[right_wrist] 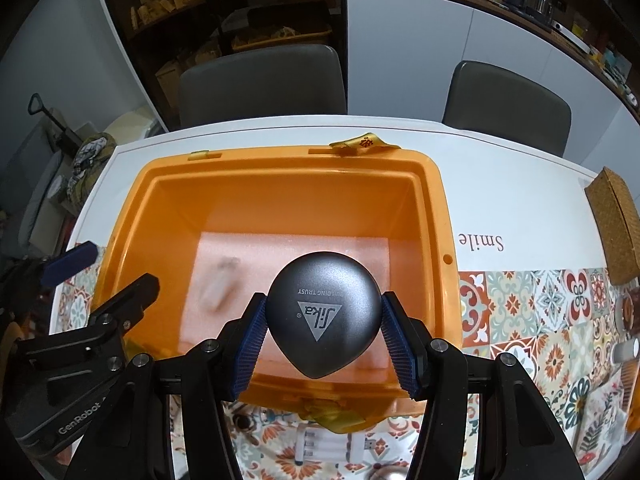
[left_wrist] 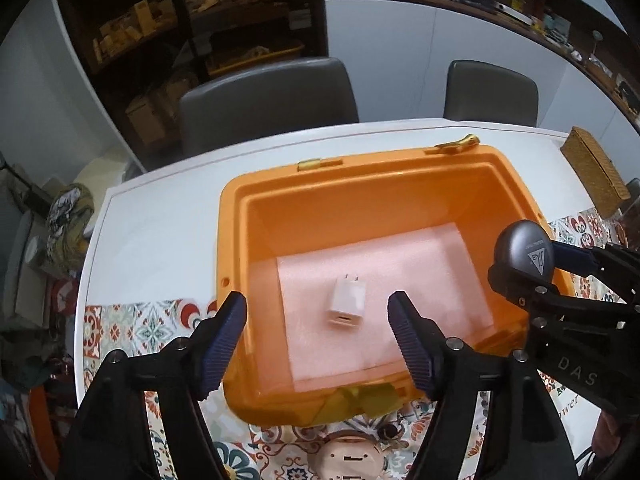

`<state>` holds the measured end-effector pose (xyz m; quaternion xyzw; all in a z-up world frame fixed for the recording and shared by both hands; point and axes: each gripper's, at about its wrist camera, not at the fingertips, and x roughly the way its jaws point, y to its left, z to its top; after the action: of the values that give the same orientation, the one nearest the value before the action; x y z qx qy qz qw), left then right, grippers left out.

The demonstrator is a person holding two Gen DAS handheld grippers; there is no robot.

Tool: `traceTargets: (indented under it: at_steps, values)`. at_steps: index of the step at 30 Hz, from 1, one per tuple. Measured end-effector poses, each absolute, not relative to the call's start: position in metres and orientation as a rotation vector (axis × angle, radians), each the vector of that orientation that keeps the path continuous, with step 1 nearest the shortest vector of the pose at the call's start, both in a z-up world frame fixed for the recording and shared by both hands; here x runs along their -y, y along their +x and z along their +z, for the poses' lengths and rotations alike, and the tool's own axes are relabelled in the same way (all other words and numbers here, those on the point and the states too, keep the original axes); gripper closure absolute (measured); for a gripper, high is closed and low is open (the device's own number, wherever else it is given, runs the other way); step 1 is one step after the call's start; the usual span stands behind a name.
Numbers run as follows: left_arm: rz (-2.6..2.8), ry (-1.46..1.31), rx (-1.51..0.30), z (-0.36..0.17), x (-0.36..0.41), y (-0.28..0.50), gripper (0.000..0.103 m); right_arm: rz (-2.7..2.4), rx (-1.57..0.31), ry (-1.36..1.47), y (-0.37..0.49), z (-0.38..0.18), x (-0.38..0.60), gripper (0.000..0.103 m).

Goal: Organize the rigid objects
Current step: 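Open the left gripper to drop the charger in the crate while the right drops the grey case, then withdraw both grippers from the orange crate back over the table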

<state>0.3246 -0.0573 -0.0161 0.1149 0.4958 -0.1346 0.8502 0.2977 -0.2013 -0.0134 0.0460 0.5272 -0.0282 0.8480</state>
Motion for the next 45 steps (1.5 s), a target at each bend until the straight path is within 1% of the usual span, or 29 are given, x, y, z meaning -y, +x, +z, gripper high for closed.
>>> traceTargets:
  at_steps: [5,7,9,11,12,17,21,27,31,36,45]
  values:
    - [-0.269,0.227,-1.045,-0.015,0.05,0.32,0.027,-0.051,-1.12,0.097,0.3,-0.017,0.2,0.047]
    - [-0.262,0.226,-1.042,-0.015,0.049,0.318,0.021,-0.046,-1.128,0.098,0.302,-0.02,0.2,0.046]
    - [-0.249,0.228,-1.035,-0.014,0.046,0.315,0.02,-0.056,-1.121,0.099,0.301,-0.02,0.2,0.044]
    - [-0.236,0.228,-1.033,-0.013,0.044,0.312,0.018,-0.074,-1.104,0.089,0.298,-0.017,0.201,0.037]
    - [-0.233,0.224,-1.033,-0.012,0.043,0.311,0.018,-0.078,-1.096,0.087,0.295,-0.015,0.202,0.036]
    - [-0.223,0.194,-1.03,-0.008,0.038,0.3,0.017,-0.085,-1.081,0.102,0.28,-0.007,0.205,0.036]
    - [-0.216,0.194,-1.012,-0.001,0.036,0.287,0.014,-0.084,-1.054,0.123,0.261,0.001,0.209,0.036]
    - [-0.225,0.186,-0.982,0.01,0.036,0.266,0.014,-0.09,-0.994,0.135,0.229,0.016,0.212,0.036]
    - [-0.218,0.183,-0.957,0.018,0.037,0.252,0.012,-0.106,-0.953,0.132,0.21,0.025,0.216,0.03]
    - [-0.241,0.186,-0.941,0.023,0.043,0.233,0.012,-0.131,-0.906,0.131,0.185,0.033,0.22,0.027]
    - [-0.259,0.189,-0.942,0.018,0.051,0.202,0.012,-0.148,-0.889,0.145,0.152,0.03,0.23,0.027]
